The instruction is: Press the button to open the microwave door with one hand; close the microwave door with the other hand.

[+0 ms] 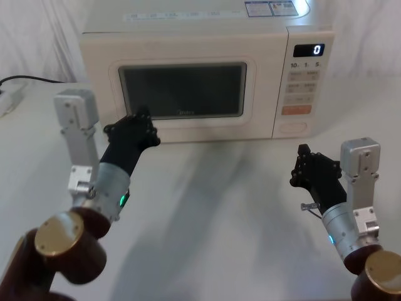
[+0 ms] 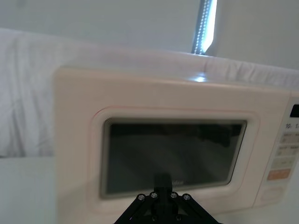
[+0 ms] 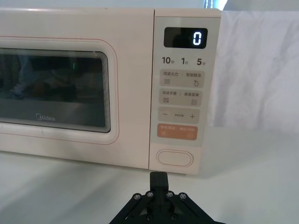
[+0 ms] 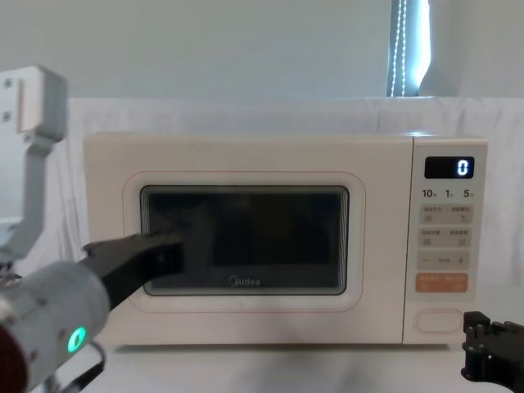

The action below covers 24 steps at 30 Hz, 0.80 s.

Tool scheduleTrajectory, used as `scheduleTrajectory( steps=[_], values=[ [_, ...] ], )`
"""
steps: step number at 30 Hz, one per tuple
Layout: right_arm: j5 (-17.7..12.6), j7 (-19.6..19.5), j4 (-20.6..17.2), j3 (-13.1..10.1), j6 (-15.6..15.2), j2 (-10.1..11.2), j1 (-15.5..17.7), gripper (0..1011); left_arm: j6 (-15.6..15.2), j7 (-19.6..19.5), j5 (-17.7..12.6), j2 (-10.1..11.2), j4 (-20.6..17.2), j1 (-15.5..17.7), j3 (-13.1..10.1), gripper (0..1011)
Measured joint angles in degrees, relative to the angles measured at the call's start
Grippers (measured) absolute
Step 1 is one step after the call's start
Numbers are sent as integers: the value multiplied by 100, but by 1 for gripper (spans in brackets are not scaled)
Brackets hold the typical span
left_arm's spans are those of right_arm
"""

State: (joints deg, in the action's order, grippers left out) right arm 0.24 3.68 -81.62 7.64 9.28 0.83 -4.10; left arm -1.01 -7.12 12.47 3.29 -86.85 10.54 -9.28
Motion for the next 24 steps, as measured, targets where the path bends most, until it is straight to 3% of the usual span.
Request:
scheduleTrajectory(
  steps=[14,24],
  values=[
    [0,0,0,0,0,0,0,0,113,171,160,89,-503,-963,361,0],
    [0,0,0,0,0,0,0,0,191,228,186,25,-553,-1205,455,0]
  ],
)
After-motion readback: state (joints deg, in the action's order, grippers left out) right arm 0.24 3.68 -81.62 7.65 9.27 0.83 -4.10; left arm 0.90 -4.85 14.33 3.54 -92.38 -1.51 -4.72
